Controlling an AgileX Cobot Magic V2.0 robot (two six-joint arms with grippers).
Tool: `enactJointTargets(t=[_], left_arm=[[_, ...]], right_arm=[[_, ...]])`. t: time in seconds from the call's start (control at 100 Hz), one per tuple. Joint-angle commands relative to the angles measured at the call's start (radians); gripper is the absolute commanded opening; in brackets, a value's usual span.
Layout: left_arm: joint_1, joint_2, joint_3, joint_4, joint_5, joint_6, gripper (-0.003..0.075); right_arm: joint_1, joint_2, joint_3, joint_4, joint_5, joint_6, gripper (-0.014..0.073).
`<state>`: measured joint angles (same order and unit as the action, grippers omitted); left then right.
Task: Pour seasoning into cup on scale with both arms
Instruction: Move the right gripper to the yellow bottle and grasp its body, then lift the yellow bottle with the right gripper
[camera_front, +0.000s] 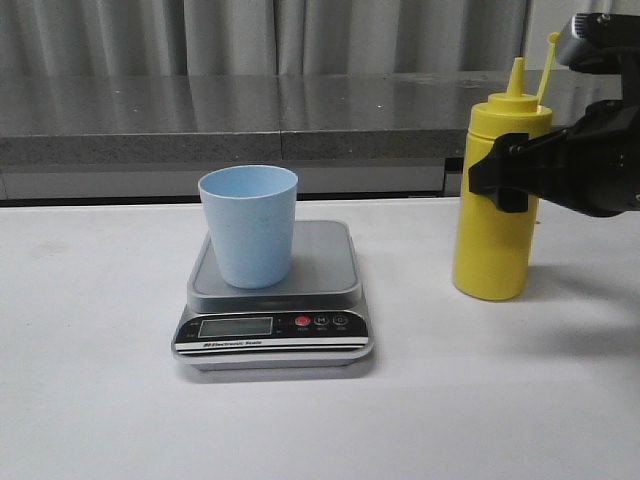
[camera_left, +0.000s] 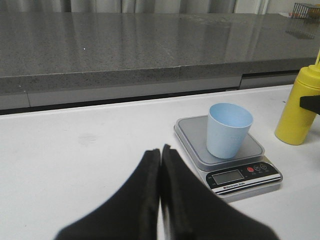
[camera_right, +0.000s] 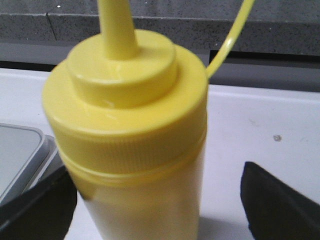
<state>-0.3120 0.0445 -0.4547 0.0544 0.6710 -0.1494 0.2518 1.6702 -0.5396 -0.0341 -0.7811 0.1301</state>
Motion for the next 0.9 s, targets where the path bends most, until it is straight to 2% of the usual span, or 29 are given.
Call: enactJointTargets(t=[0.0, 0.48, 0.89], left_arm=[[0.001, 0.015, -0.024, -0.007, -0.076, -0.006, -0.0020], [0.001, 0.015, -0.024, -0.007, -0.076, -0.006, -0.0020], [0.001, 0.015, -0.024, -0.007, -0.076, -0.006, -0.0020]], right_arm=[[0.001, -0.021, -0.026, -0.021, -0.118, -0.007, 0.0653], [0.001, -0.021, -0.030, -0.051, -0.169, -0.007, 0.0653], [0.001, 0.054, -0.128, -0.111, -0.142, 0.012, 0.0653]])
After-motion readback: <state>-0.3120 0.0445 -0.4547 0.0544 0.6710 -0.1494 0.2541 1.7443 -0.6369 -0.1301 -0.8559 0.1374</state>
